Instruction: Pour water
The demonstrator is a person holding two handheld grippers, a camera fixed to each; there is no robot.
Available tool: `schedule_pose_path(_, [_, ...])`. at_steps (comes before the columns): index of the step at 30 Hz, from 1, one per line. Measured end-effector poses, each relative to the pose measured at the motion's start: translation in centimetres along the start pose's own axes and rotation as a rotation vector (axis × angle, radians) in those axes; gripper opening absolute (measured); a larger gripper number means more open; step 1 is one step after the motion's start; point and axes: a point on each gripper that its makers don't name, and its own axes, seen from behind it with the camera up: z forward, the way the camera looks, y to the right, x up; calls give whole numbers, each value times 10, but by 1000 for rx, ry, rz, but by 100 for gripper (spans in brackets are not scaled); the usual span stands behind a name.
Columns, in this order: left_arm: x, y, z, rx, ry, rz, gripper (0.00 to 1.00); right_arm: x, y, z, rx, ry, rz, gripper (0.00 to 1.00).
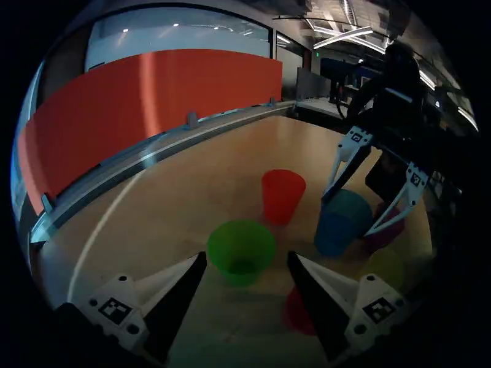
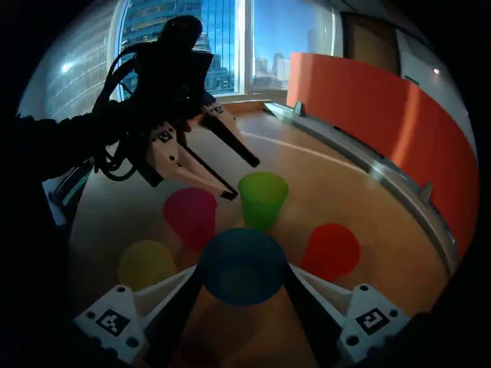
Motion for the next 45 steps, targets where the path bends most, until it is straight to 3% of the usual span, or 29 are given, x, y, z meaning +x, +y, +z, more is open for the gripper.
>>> schedule_pose_path(12, [-5, -4, 20, 3, -53, 6, 98, 25, 7, -44, -64, 117, 18, 92])
schedule_pose_path(24, [-11, -12, 36, 20, -82, -2, 98, 29, 22, -82, -134, 185, 50, 92])
schedule_pose_path(32, [-12, -13, 41, 27, -74, -16, 95, 22, 26, -94, -159, 191, 64, 92])
schedule_pose_path(34, [-11, -12, 42, 25, -69, -21, 88, 22, 25, -96, -161, 194, 67, 92])
schedule_pose_path(36, [-11, -11, 42, 24, -64, -22, 88, 21, 25, -97, -163, 198, 71, 92])
schedule_pose_path(45, [0, -7, 32, 23, -19, -13, 87, 23, 24, -105, -173, 213, 80, 92])
